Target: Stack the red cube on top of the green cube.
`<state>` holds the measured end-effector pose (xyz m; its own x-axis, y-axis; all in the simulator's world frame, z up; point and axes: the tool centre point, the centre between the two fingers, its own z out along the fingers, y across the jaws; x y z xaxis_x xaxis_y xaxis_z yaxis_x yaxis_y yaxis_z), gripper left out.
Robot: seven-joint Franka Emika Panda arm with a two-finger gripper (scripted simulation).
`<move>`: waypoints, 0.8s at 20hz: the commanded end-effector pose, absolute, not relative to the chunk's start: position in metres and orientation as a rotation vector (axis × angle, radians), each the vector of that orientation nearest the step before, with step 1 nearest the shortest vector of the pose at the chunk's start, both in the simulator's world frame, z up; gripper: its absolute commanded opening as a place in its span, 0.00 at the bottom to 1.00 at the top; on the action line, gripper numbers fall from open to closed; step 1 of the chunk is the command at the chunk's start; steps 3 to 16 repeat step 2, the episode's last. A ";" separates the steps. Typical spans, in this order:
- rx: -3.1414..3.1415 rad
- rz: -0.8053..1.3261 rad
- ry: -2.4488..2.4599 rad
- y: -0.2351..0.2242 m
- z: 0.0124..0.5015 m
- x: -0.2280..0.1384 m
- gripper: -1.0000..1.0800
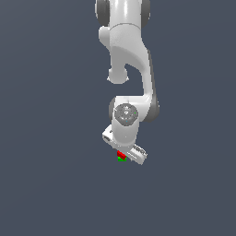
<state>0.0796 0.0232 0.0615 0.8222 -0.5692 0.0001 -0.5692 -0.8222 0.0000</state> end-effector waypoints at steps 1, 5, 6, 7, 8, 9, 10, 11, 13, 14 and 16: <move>2.999 0.000 -0.936 0.023 0.062 0.080 0.96; 2.999 0.000 -0.936 0.023 0.062 0.080 0.96; 2.999 0.000 -0.936 0.023 0.062 0.080 0.96; 2.999 0.000 -0.936 0.023 0.062 0.080 0.96; 2.999 0.000 -0.936 0.023 0.062 0.080 0.96; 2.999 0.000 -0.936 0.023 0.062 0.080 0.96; 2.999 0.000 -0.936 0.023 0.062 0.080 0.96; 2.999 0.000 -0.936 0.023 0.062 0.080 0.96; 2.999 0.000 -0.936 0.023 0.062 0.080 0.96; 2.999 0.000 -0.936 0.023 0.062 0.080 0.96; 2.999 0.000 -0.936 0.023 0.062 0.080 0.96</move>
